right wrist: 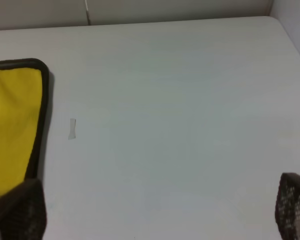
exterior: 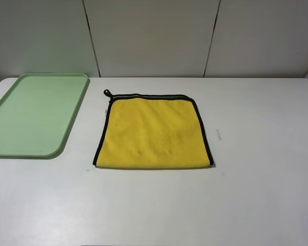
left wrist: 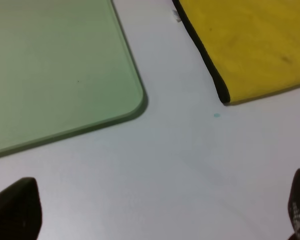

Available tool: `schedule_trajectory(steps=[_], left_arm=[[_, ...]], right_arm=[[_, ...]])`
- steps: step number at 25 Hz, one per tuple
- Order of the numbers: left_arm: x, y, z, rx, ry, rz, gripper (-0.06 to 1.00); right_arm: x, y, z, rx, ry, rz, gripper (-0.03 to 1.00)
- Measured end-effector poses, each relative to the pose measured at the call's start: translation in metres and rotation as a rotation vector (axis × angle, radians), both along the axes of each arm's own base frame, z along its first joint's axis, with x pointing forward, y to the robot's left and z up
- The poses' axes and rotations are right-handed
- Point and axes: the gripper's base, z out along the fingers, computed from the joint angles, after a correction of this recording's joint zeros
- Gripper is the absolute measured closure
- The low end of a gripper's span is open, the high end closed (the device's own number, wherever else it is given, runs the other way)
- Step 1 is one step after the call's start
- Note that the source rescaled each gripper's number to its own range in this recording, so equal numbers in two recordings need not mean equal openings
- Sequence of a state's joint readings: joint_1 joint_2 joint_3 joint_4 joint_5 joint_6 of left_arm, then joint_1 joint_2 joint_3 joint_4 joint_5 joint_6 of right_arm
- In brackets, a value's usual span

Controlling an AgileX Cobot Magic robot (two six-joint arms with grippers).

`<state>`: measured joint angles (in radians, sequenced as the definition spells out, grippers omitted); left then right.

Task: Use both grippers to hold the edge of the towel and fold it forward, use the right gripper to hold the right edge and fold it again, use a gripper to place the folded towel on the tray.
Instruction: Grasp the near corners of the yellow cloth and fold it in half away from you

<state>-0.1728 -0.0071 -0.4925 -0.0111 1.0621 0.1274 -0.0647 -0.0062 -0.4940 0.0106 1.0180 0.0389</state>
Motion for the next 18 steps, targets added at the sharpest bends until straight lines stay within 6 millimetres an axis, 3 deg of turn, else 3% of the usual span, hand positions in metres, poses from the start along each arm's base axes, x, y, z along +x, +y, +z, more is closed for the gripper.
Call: schedule_trajectory(steps=[18], left_arm=[[0.0,0.0,0.0,0.0,0.0,0.0,-0.04]], right_arm=[[0.0,0.0001,0.0,0.004,0.0,0.036,-0.03]])
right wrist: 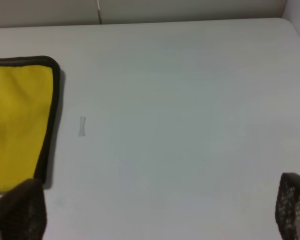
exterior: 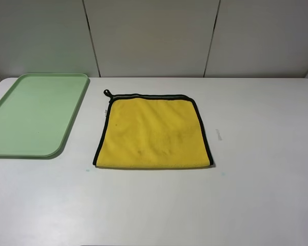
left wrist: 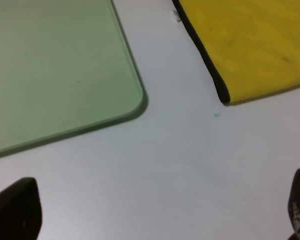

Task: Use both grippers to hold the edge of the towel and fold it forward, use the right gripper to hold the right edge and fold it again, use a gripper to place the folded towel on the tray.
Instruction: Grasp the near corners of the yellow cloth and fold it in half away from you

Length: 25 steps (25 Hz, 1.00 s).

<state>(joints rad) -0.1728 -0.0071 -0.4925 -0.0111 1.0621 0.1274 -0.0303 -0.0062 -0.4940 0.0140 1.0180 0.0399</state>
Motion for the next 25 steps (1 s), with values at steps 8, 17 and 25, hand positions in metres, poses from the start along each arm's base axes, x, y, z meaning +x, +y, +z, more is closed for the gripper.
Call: schedule_trajectory(steps=[8,17,25], left_arm=[[0.0,0.0,0.0,0.0,0.0,0.0,-0.04],[0.0,0.0,0.0,0.0,0.0,0.0,-0.04],[0.0,0.0,0.0,0.0,0.0,0.0,-0.04]], right_arm=[[0.0,0.0,0.0,0.0,0.0,0.0,-0.03],[0.0,0.0003,0.0,0.003,0.0,0.002,-0.03],[0.0,0.0003,0.0,0.003,0.0,0.002,-0.03]])
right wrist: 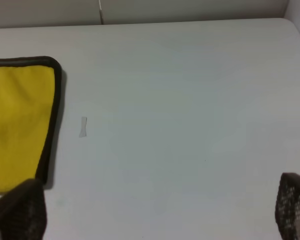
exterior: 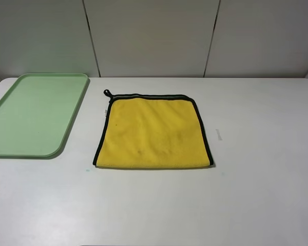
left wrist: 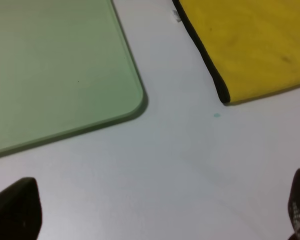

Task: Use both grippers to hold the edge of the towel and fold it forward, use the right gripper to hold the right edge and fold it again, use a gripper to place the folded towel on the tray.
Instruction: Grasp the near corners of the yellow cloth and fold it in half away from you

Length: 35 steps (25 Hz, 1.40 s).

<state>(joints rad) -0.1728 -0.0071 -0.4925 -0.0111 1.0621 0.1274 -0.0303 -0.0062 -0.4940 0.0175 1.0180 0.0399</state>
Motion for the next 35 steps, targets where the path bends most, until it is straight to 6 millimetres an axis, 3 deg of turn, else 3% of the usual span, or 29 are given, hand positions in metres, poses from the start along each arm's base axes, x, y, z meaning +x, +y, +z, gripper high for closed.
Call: schedule_trajectory(steps=[4,13,25,35], left_arm=[[0.0,0.0,0.0,0.004,-0.001,-0.003,-0.04],[0.009,-0.002,0.009,0.047,0.047,-0.029,-0.04],[0.067,-0.013,0.021,0.338,0.269,-0.312,-0.04],[0.118,-0.042,0.017,0.522,0.14,-0.625,-0.04]], right_arm=[[0.001,0.0,0.0,-0.013,0.009,0.011,-0.03],[0.025,0.009,0.0,0.02,0.151,0.114,-0.03],[0.054,0.021,0.035,-0.197,0.207,0.467,-0.03],[0.087,0.037,0.025,-0.481,0.323,0.767,-0.03]])
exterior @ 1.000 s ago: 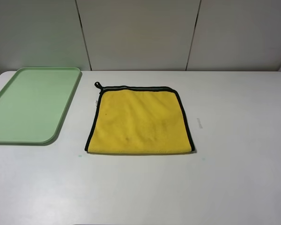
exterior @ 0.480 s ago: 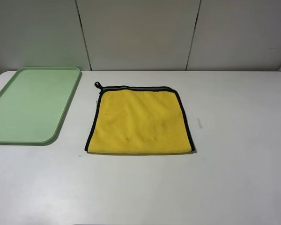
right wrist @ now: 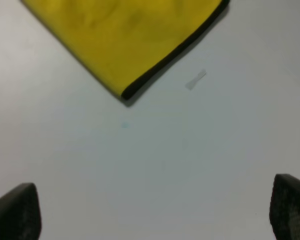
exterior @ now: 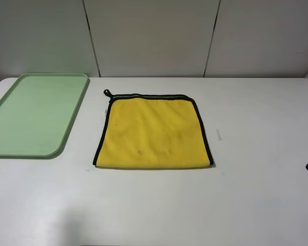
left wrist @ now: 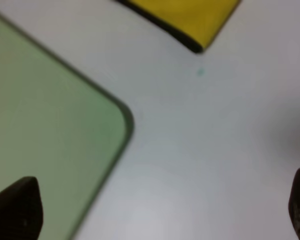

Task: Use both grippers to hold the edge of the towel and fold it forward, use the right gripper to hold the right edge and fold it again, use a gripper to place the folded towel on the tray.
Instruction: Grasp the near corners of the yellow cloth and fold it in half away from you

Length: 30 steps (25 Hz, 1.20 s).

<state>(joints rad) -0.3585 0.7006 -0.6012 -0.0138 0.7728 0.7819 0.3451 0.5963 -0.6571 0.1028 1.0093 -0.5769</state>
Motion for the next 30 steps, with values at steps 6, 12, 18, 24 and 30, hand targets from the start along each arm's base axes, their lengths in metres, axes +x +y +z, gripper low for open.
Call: schedule_trajectory(steps=[6,12,18,24,30], left_arm=[[0.044,-0.027,-0.019,0.073,-0.051,-0.163,-0.02],[0.084,-0.046,-0.058,0.14,0.007,-0.224,-0.01],[0.101,-0.053,-0.094,0.226,0.101,-0.314,0.0],[0.101,-0.069,-0.11,0.292,0.098,-0.475,0.0],[0.097,-0.091,-0.115,0.294,0.046,-0.564,0.0]], right_arm=[[0.011,0.016,-0.01,-0.079,0.066,0.134,-0.03],[0.016,0.032,-0.018,-0.124,0.12,0.245,-0.03],[0.028,0.05,-0.029,-0.164,0.143,0.321,-0.03],[0.052,0.077,-0.048,-0.246,0.107,0.428,-0.03],[0.077,0.097,-0.077,-0.349,0.1,0.488,-0.03]])
